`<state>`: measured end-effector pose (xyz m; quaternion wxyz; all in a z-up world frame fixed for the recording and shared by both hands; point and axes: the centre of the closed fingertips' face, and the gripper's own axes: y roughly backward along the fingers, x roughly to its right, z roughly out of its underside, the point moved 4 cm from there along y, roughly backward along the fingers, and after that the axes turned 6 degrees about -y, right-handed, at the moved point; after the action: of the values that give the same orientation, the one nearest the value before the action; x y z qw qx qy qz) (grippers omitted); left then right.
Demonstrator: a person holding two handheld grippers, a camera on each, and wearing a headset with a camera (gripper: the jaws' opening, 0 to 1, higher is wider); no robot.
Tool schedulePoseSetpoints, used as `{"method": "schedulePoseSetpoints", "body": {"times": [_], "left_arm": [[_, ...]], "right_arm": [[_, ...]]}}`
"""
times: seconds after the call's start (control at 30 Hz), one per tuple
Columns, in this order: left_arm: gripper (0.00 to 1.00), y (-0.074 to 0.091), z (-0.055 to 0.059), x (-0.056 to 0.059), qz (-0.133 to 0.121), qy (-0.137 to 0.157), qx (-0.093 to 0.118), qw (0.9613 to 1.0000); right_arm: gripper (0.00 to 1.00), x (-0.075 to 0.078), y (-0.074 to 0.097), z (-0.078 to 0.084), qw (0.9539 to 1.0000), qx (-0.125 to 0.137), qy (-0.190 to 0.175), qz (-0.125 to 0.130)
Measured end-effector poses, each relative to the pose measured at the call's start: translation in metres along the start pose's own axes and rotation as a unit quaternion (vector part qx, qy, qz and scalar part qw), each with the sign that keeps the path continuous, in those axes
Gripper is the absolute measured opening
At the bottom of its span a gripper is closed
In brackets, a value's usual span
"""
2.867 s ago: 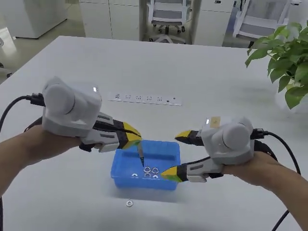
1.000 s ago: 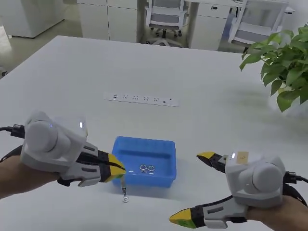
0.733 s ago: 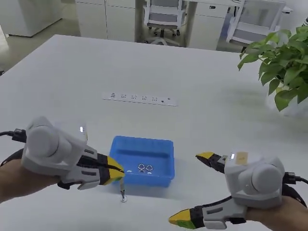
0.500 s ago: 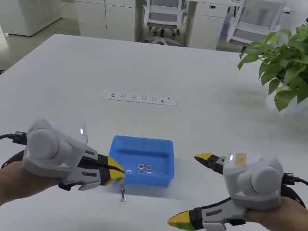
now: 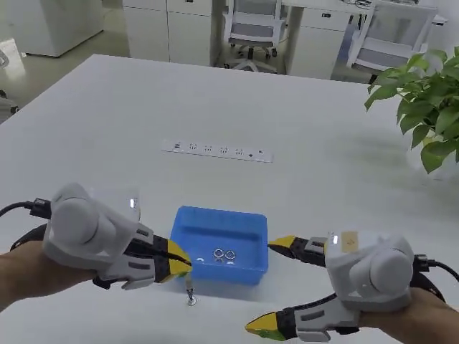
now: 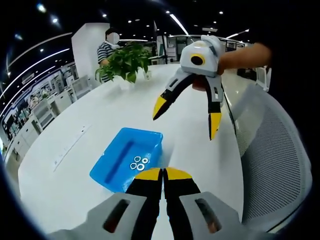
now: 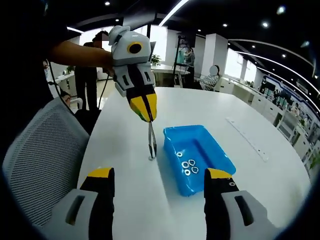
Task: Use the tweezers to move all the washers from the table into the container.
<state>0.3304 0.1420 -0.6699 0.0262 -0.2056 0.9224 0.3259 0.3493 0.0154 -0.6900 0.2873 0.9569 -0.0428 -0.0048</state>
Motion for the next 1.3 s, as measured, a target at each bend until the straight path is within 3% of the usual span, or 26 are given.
{"method": "schedulePoseSetpoints", "body": {"times": [0.3, 0.6, 1.3], "left_arm": [[0.05, -0.001, -0.002, 0.001, 0.011, -0.01, -0.003, 0.9999], [0.05, -0.003, -0.003, 0.002, 0.019, -0.015, -0.001, 0.9997], [0.05, -0.004, -0.003, 0.001, 0.026, -0.025, -0.005, 0.9994]], "right_arm": [[0.57, -0.004, -0.022, -0.01, 0.9984, -0.005, 0.044, -0.037], [0.39, -0.004, -0.048, -0.017, 0.9946, -0.012, 0.086, -0.057], [0.19, -0.008, -0.092, -0.017, 0.9855, -0.043, 0.115, -0.116]]}}
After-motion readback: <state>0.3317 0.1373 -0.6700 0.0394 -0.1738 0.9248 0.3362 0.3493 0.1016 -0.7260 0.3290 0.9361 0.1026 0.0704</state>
